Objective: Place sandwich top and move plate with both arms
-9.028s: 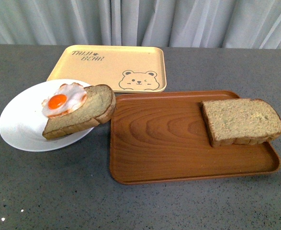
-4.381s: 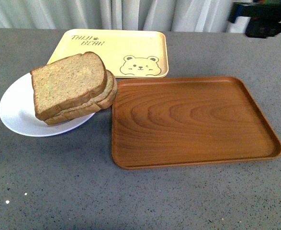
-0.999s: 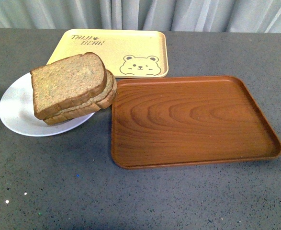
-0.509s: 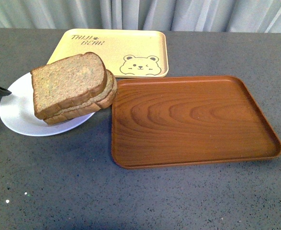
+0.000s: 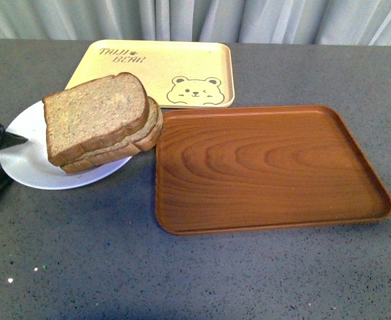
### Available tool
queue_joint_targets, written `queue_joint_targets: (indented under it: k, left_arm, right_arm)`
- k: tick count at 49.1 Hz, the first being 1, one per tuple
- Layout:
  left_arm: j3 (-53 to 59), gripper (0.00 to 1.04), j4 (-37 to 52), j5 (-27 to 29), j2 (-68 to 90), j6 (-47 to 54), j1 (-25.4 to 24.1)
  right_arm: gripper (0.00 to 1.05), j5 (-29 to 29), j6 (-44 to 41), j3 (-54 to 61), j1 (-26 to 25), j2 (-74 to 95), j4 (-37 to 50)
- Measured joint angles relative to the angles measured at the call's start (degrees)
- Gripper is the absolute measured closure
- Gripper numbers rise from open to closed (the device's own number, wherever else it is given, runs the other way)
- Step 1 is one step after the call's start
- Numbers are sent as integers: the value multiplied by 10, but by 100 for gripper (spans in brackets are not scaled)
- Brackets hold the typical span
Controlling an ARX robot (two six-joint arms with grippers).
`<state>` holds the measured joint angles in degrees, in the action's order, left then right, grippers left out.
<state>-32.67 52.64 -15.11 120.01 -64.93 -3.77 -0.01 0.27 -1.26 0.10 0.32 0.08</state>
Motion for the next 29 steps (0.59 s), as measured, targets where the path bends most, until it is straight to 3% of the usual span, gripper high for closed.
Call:
queue_joint_targets:
  k: [8,12,16,29]
  left_arm:
    - [25,75,22,-10,1,-21,5]
    - [39,93,42,-18,1,-31,7]
    - [49,102,56,-30,-3,-36,7]
    - [95,103,74,-53,-77,-45,6]
  right_arm:
    - [9,0,0,0,0,0,0]
    - [9,0,0,0,0,0,0]
    - [9,0,0,0,0,0,0]
    - [9,0,0,0,0,0,0]
